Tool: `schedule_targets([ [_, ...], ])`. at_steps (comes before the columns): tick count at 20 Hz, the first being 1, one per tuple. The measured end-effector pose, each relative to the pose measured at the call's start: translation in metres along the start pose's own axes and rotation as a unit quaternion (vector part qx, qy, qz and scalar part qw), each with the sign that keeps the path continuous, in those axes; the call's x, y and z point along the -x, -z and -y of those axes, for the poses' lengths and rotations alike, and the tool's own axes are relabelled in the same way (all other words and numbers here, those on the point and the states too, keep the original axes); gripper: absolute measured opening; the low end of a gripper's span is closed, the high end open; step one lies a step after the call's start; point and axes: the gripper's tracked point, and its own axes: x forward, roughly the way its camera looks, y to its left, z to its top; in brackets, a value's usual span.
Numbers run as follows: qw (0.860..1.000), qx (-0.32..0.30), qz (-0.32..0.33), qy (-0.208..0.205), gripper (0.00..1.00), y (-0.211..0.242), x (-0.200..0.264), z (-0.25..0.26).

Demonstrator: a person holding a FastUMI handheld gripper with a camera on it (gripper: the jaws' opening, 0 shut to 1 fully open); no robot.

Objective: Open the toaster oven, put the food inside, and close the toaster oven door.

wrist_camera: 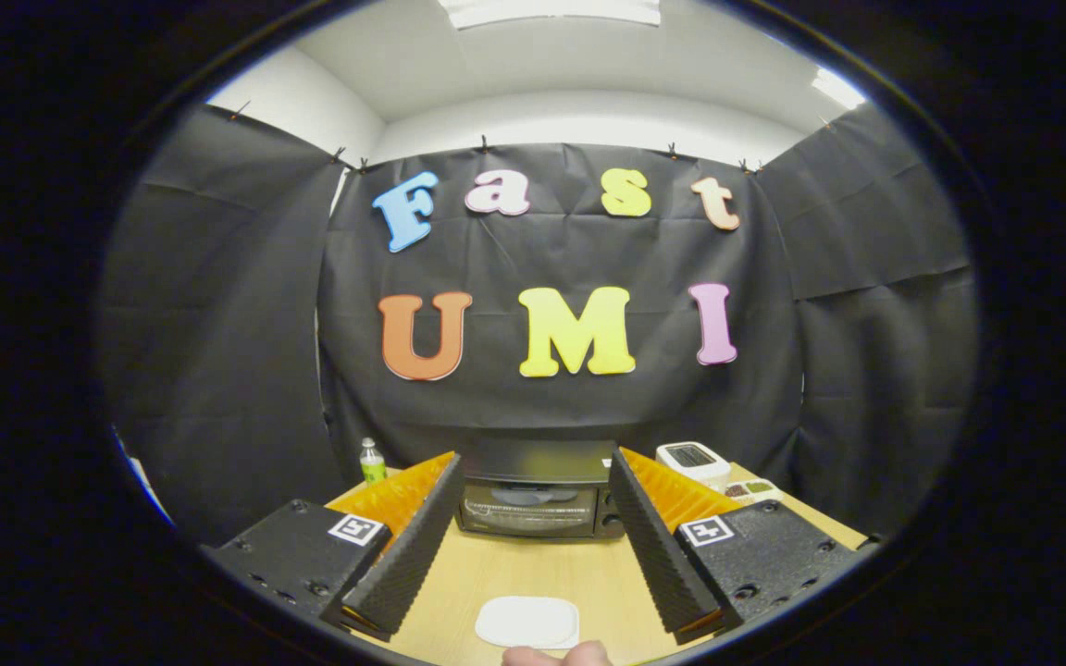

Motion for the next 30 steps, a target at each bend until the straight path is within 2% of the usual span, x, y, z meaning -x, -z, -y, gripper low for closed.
schedule_targets([
  [7, 1.0, -0.013, 0.015, 0.001, 1.0, 0.006, 0.021, -0.004],
  [30, 1.0, -0.014, 0.005, 0.002, 1.0, 0.013, 0.015, -0.012],
])
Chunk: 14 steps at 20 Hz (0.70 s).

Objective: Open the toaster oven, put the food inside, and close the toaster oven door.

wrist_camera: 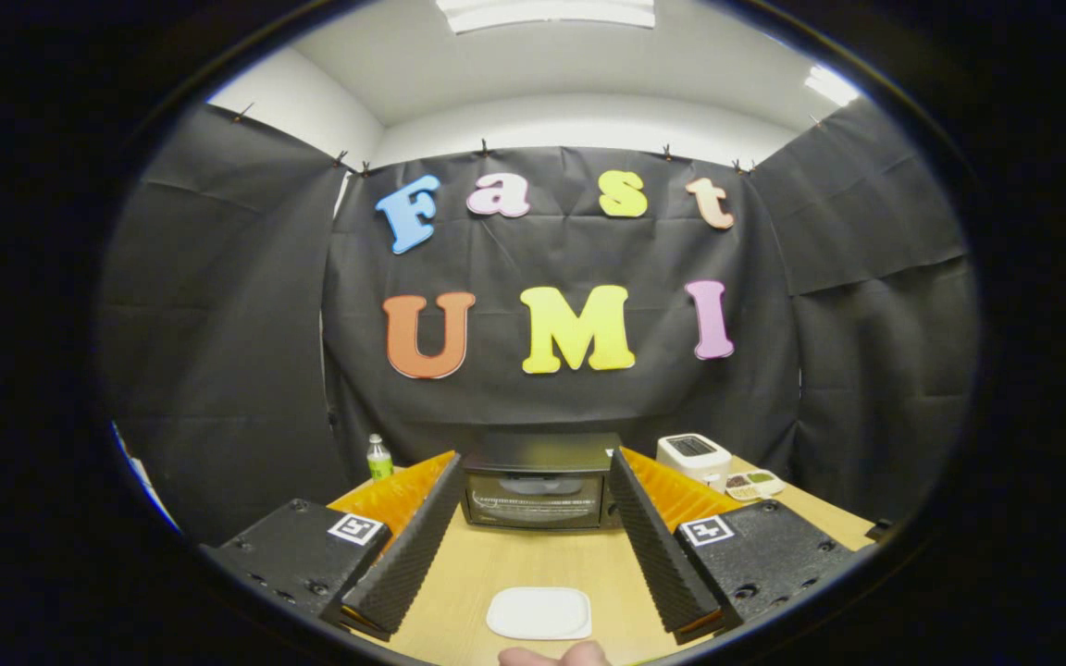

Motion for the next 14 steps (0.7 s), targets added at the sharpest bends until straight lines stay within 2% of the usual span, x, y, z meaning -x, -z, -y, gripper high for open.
schedule_targets([
  [14, 1.0, -0.004, 0.002, 0.0, 1.0, 0.0019, 0.003, 0.003],
])
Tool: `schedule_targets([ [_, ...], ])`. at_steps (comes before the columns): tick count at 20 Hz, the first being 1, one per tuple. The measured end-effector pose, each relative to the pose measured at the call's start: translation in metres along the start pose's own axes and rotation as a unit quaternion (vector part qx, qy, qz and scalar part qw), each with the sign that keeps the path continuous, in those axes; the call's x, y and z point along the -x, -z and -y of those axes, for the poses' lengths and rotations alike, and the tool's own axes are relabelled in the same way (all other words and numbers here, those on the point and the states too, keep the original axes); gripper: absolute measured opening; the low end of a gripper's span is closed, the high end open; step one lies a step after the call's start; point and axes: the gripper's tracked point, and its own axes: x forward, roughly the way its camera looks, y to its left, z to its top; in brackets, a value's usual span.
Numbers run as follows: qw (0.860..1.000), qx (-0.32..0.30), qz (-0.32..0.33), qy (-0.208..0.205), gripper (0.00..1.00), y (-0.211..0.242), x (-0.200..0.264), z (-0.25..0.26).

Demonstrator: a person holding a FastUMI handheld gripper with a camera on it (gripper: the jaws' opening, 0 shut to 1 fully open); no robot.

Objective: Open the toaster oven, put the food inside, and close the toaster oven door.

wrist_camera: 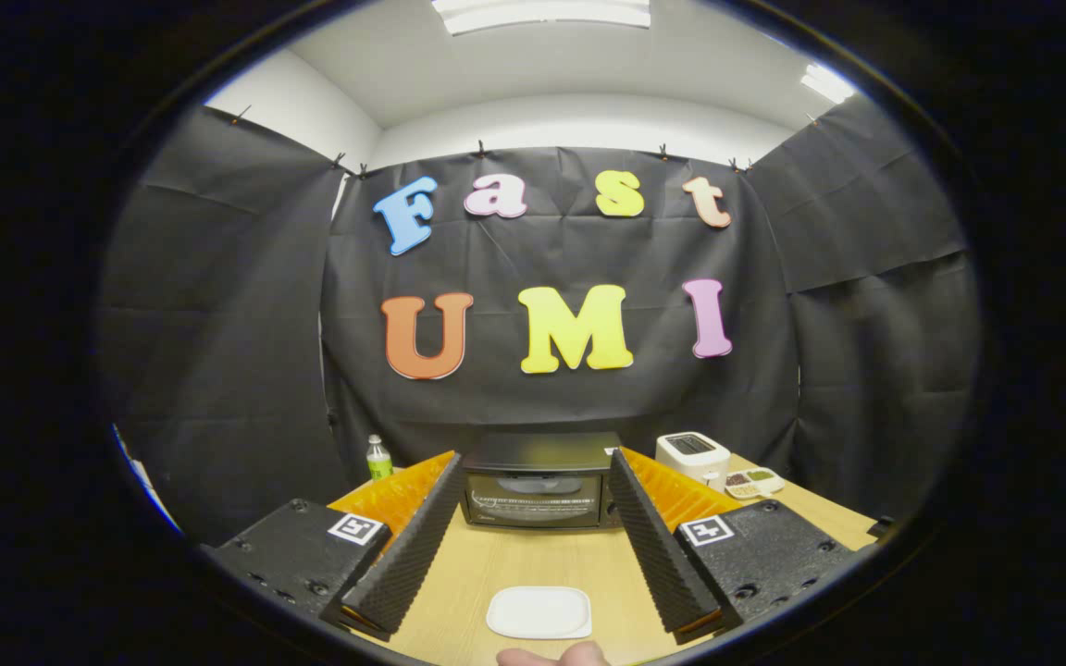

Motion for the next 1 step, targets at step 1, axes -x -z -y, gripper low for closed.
schedule_targets([
  [1, 1.0, 0.001, -0.001, -0.001, 1.0, 0.0009, -0.0006, 0.0002],
])
